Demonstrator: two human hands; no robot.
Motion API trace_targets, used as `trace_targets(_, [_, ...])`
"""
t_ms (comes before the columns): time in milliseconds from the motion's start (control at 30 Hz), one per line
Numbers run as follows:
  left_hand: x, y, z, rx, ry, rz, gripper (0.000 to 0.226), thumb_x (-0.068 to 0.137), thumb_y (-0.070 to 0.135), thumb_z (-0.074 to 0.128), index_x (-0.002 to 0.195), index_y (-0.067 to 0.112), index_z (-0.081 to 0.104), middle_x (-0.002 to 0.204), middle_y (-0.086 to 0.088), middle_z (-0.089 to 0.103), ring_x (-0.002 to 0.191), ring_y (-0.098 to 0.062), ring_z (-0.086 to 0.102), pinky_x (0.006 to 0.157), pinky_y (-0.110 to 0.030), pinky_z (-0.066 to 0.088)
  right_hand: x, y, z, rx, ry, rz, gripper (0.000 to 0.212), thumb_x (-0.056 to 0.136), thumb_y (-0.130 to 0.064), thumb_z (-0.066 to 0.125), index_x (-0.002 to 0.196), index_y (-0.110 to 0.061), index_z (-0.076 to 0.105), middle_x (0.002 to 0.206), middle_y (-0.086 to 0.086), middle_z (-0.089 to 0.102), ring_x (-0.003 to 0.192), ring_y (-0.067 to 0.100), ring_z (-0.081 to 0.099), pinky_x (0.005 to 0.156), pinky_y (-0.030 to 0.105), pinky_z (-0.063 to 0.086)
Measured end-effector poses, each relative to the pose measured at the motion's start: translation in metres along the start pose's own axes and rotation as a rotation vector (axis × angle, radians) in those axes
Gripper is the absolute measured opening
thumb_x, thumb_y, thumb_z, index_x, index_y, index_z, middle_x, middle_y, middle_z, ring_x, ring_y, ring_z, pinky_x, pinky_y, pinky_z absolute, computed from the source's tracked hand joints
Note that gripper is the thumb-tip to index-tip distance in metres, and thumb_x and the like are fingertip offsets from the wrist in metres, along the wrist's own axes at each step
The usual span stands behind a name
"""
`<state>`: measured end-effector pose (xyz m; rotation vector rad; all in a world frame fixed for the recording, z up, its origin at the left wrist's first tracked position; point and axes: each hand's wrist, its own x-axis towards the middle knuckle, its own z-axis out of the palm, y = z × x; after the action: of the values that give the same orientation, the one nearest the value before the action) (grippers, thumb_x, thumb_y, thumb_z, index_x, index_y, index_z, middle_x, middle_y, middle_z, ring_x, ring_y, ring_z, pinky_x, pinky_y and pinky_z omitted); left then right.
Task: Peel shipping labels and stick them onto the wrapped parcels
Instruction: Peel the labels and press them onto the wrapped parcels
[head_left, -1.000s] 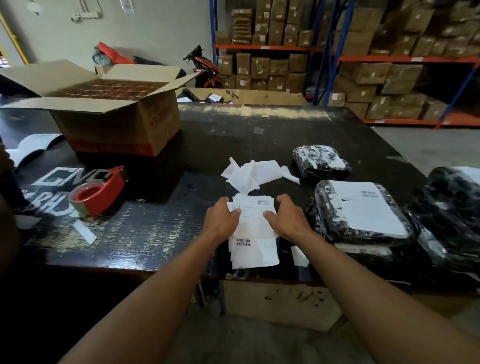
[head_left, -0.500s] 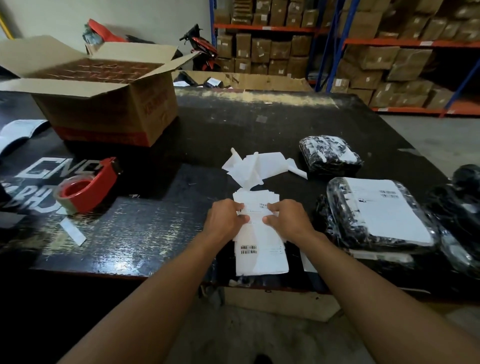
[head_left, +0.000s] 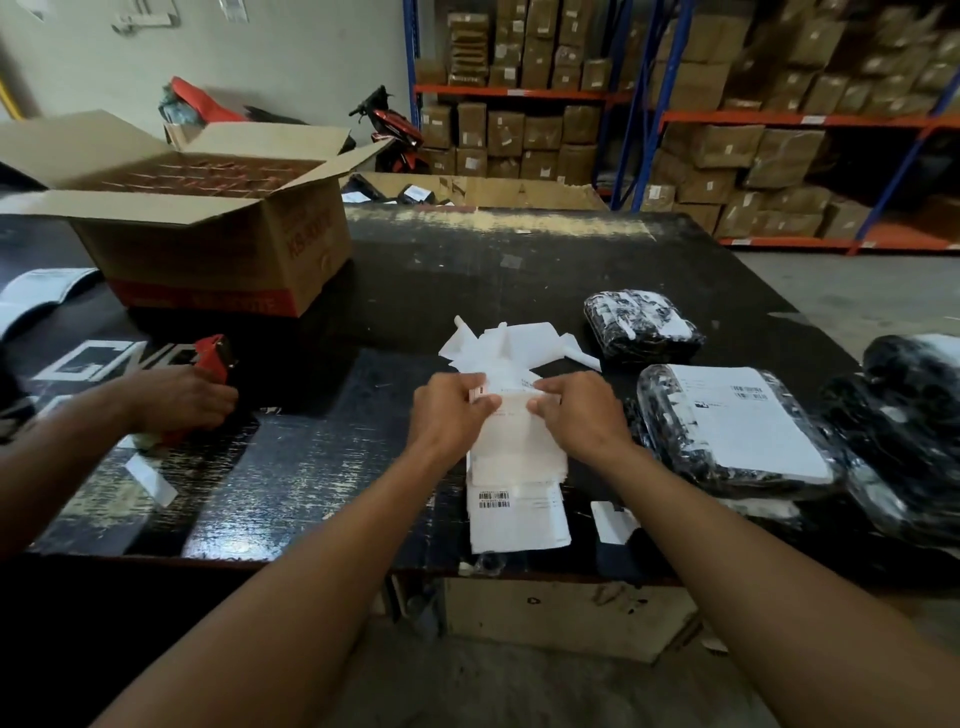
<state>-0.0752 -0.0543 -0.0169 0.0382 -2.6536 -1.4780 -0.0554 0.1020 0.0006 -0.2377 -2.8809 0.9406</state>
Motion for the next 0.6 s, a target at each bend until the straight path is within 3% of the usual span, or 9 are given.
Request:
trace_targets(167, [0.003, 0.035, -0.009, -0.276, 0.029, -0.033, 0.041, 0.085, 0.017, 0.074, 0.126, 0.016, 0.065, 0.126, -0.008, 0.065, 0.098, -0.022, 0.068, 0.084, -0.040, 0.060, 0.000, -0.012, -0.033, 0.257, 0.062, 0.026, 0.044, 0.084, -0.027, 0.075, 0.126, -0.019, 0.066, 0.124, 0.006, 0.067, 0.112, 0.023, 0.063, 0.098, 0.037, 0.049])
trace_targets(267, [-0.001, 0.050, -0.014, -0.461, -0.008, -0.049, 0.045, 0.089, 0.012, 0.069, 0.132, 0.020, 0.059, 0.128, -0.006, 0.062, 0.098, -0.024, 0.068, 0.079, -0.043, 0.061, -0.005, -0.015, -0.044, 0.620, 0.073, 0.162, 0.071, 0.079, -0.020, 0.081, 0.141, -0.015, 0.047, 0.136, 0.008, 0.056, 0.110, 0.026, 0.063, 0.093, 0.048, 0.054])
trace_targets(300, [-0.003, 0.056, -0.016, -0.507, -0.022, -0.039, 0.050, 0.090, 0.011, 0.068, 0.137, 0.021, 0.054, 0.128, -0.005, 0.062, 0.098, -0.024, 0.068, 0.079, -0.043, 0.061, -0.006, -0.015, -0.048, 0.773, 0.055, 0.230, 0.071, 0.078, -0.018, 0.082, 0.139, -0.012, 0.046, 0.135, 0.009, 0.056, 0.107, 0.027, 0.065, 0.089, 0.049, 0.057])
trace_targets(367, [-0.006, 0.066, -0.017, -0.594, -0.058, -0.018, 0.065, 0.091, 0.009, 0.066, 0.148, 0.023, 0.039, 0.124, -0.003, 0.064, 0.096, -0.022, 0.069, 0.077, -0.042, 0.061, -0.010, -0.015, -0.059, 1.013, -0.049, 0.318, 0.047, 0.080, -0.016, 0.081, 0.119, -0.004, 0.058, 0.119, 0.013, 0.068, 0.096, 0.028, 0.070, 0.079, 0.046, 0.060])
trace_targets(467, [-0.006, 0.082, -0.009, -0.657, -0.098, -0.012, 0.081, 0.089, 0.008, 0.068, 0.154, 0.027, 0.022, 0.105, 0.003, 0.068, 0.085, -0.018, 0.072, 0.066, -0.035, 0.062, -0.012, -0.010, -0.074, 1.051, -0.131, 0.315, 0.027, 0.081, -0.016, 0.079, 0.104, -0.009, 0.068, 0.100, 0.011, 0.075, 0.088, 0.026, 0.071, 0.067, 0.036, 0.057])
trace_targets(533, [-0.003, 0.094, -0.001, -0.651, -0.113, -0.022, 0.083, 0.087, 0.010, 0.070, 0.154, 0.026, 0.023, 0.109, 0.004, 0.068, 0.085, -0.015, 0.071, 0.065, -0.031, 0.060, -0.006, -0.003, -0.084, 1.053, -0.112, 0.289, 0.021, 0.083, -0.013, 0.076, 0.102, -0.013, 0.069, 0.099, 0.010, 0.076, 0.085, 0.025, 0.071, 0.060, 0.032, 0.056])
trace_targets(600, [0.001, 0.107, 0.009, -0.634, -0.137, -0.039, 0.076, 0.087, 0.014, 0.071, 0.151, 0.023, 0.031, 0.123, -0.001, 0.064, 0.094, -0.017, 0.069, 0.075, -0.035, 0.061, 0.003, 0.006, -0.096, 1.052, -0.055, 0.269, 0.018, 0.085, -0.009, 0.073, 0.103, -0.014, 0.069, 0.100, 0.010, 0.075, 0.084, 0.026, 0.073, 0.063, 0.037, 0.060])
